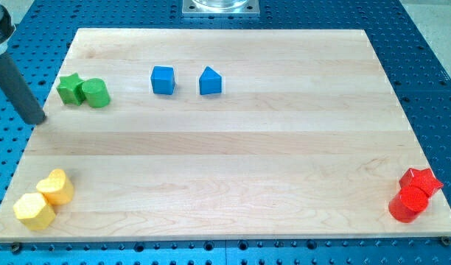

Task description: Separate the green blocks from each other

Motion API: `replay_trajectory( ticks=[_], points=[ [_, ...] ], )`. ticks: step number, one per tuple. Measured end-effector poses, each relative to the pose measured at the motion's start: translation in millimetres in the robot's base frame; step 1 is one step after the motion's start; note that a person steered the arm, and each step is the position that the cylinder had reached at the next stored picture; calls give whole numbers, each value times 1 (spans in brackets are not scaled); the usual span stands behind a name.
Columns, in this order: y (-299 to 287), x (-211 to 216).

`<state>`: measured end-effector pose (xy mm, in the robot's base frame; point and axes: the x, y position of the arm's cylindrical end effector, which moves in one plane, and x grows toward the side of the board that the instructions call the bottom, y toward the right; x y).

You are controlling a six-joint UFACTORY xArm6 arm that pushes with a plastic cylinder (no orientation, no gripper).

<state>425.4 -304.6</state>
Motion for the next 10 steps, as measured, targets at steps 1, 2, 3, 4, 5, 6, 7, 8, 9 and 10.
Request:
replay_trajectory(
  ticks=[1,2,3,4,5,6,7,8,9,10],
  points=[
    [1,-36],
    [1,-42],
    [34,-28],
    [79,-40],
    [80,-40],
    [93,-40],
    [110,-40],
    [131,-40],
    [130,-39],
    [130,-5]
  ],
)
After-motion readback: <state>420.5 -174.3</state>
